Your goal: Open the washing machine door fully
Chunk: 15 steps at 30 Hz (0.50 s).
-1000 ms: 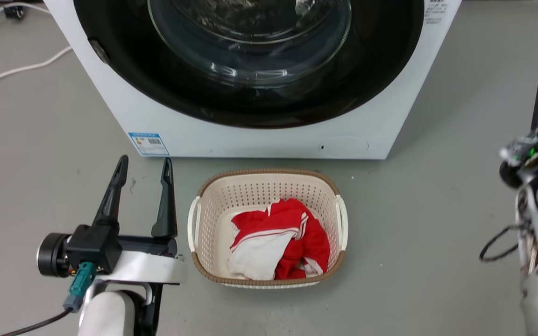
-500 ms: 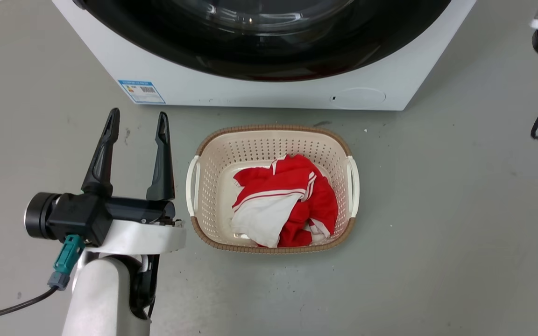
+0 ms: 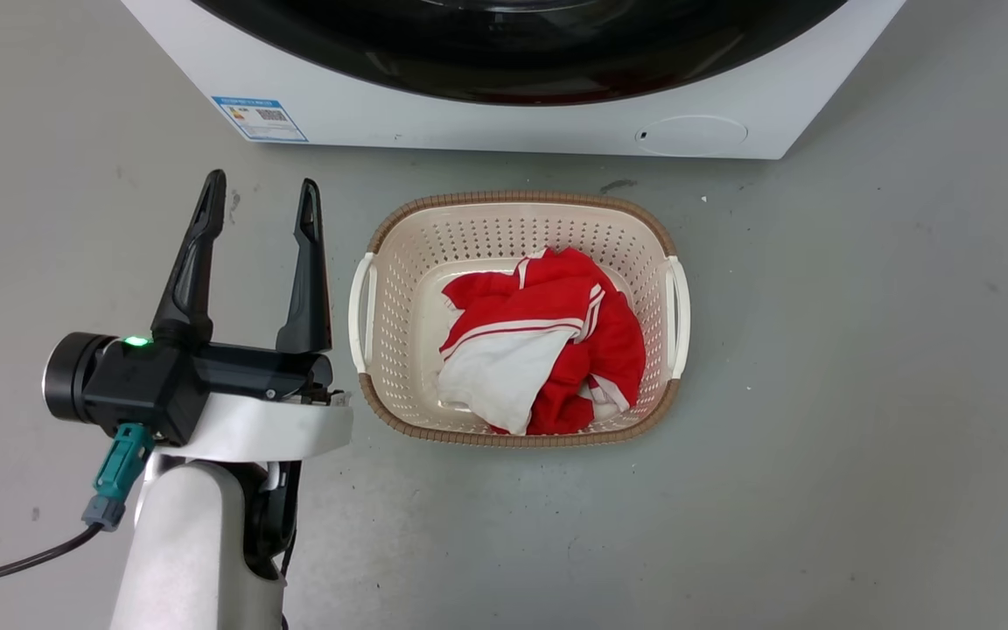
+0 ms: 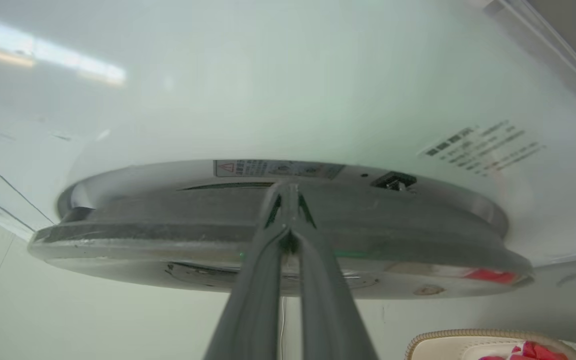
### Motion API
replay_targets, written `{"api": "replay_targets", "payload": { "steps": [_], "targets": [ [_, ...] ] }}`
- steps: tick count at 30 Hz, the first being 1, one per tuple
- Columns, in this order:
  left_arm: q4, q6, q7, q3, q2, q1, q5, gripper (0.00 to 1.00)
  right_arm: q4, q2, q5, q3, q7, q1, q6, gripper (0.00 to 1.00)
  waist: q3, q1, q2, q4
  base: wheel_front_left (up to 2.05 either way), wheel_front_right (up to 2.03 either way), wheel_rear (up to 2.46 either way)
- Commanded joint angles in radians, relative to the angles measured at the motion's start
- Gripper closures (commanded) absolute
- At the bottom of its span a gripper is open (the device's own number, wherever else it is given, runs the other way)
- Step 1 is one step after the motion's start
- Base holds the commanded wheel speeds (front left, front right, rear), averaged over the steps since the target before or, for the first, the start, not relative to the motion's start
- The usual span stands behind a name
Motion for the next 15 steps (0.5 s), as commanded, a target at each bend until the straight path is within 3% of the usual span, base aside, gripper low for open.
{"api": "replay_targets", "payload": {
  "steps": [1,8,15],
  "targets": [
    [-0.001,-0.003,-0.002,0.001,-0.001,-0.015,-0.003,0.0,0.024,0.004,-0.014,0.005,-0.008,-0.029,0.0,1.0,0.012,-0.0001,-0.0001,0.002,0.0,0.0,0.0],
    [0.002,-0.005,-0.002,-0.007,-0.001,-0.026,-0.001,0.0,0.1,0.035,-0.028,0.017,0.034,-0.087,0.0,1.0,0.035,-0.0001,-0.0001,0.005,0.0,0.0,0.0],
    [0.01,0.001,-0.002,-0.013,-0.001,-0.027,-0.006,0.0,0.096,0.064,-0.003,0.026,0.182,-0.064,0.001,1.0,0.026,-0.0001,-0.0001,0.003,0.0,0.0,0.0]
  ]
}}
